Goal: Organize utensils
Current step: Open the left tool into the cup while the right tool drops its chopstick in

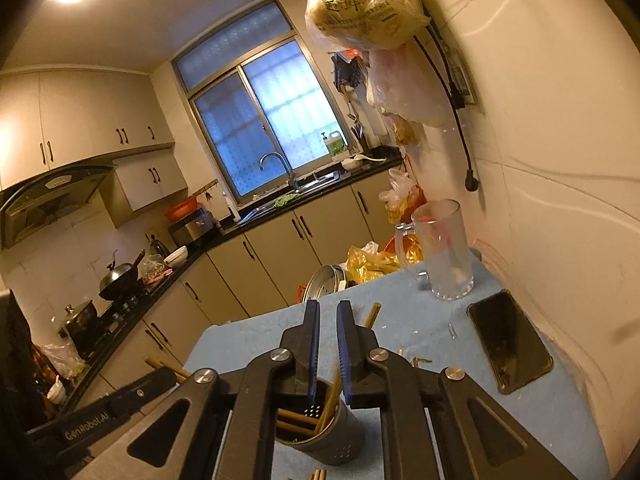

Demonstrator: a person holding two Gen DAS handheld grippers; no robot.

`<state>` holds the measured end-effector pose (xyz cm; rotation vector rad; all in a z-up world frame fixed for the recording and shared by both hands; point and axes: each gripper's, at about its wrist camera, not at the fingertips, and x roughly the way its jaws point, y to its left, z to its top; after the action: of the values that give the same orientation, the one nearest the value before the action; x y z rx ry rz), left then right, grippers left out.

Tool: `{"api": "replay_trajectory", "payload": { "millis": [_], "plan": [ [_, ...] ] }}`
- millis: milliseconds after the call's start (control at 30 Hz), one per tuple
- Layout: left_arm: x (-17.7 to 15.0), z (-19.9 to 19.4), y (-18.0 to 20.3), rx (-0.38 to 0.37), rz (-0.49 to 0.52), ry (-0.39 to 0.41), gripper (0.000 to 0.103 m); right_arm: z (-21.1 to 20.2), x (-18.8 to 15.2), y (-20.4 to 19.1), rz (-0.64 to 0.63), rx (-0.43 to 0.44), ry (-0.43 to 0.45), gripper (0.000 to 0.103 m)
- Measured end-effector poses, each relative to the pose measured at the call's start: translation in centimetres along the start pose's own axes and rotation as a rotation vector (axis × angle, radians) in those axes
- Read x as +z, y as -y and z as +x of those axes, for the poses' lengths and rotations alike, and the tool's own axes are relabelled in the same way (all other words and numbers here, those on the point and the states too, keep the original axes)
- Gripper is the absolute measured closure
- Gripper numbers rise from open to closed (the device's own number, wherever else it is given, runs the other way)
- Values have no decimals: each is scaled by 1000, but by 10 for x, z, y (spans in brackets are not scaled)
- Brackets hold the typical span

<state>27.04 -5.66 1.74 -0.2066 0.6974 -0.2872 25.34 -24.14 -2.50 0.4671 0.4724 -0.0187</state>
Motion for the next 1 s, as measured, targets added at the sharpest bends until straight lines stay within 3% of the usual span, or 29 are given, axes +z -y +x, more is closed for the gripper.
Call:
{"api": "replay_trajectory", "payload": {
  "millis": [100,167,233,300,400,600,733,1000],
  "plan": [
    [-2,-17,-2,-1,3,12,77,-19,3,-2,0,7,13,77],
    [-8,-37,-7,7,-1,41,56,-41,2,-6,-8,8,31,68],
    [-15,-55,-13,21,-6,60,52,-63,-2,-11,-16,11,45,51],
    [-27,-70,-21,42,-20,54,48,-87,-10,-15,-30,22,63,40],
    [-58,-87,-35,72,-37,10,48,-118,-30,-18,-53,24,65,38],
    [-119,-113,-57,147,-30,-77,48,-141,-73,-20,-103,-19,-45,36],
    [-134,-128,-70,160,-56,-93,48,-146,-93,-21,-115,11,-133,36],
    [-151,-140,-74,161,-56,-90,48,-158,-122,-32,-158,19,-203,37]
  ]
}}
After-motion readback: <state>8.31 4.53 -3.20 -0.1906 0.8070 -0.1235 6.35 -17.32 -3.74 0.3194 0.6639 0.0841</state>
